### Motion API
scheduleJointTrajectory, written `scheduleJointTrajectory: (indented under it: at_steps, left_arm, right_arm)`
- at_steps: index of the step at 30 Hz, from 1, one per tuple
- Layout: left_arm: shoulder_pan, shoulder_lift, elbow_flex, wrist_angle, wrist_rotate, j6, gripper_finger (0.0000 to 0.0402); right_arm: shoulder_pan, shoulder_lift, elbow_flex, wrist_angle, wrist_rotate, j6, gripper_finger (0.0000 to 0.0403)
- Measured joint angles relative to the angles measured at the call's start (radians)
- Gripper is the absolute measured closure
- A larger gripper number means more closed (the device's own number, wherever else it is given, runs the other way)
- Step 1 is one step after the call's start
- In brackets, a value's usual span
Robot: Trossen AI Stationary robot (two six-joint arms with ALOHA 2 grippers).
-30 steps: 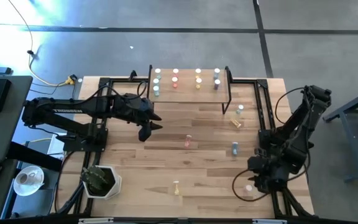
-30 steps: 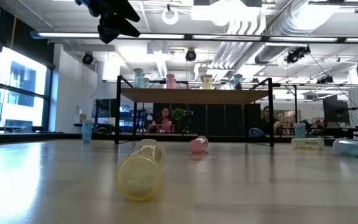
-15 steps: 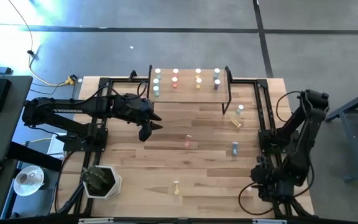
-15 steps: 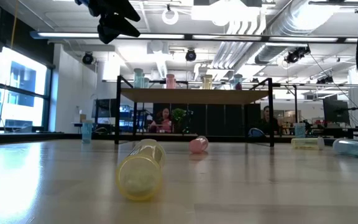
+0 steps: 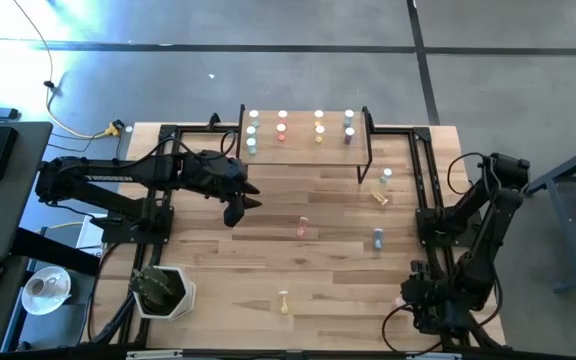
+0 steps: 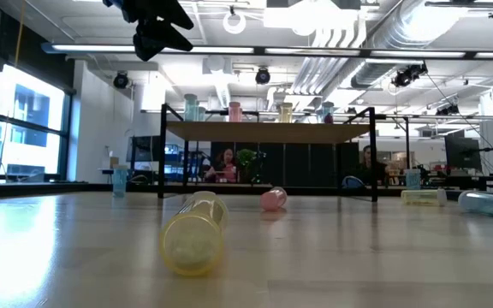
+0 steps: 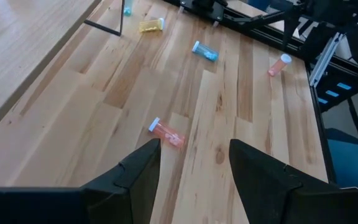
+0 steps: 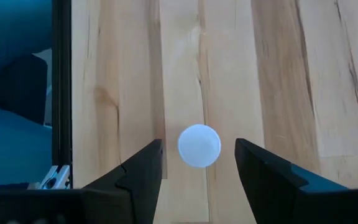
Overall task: Pick and place medicine bottles onto shelf by color
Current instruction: Put the pink pill bottle on the shelf
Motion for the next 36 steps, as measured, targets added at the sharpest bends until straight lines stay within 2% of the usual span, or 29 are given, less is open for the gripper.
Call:
scheduleJointTrajectory:
  at_steps: [17,36]
  left_arm:
    - [0.0,0.0,0.0,0.0,0.0,0.003,0.0222]
    - [0.0,0.0,0.0,0.0,0.0,0.0,0.0222]
  right_arm:
    - [0.0,0.132,0.0,0.052,0.0,0.019,0.021]
    - [0.0,0.134,0.0,0.055,0.001,0.042,0.021]
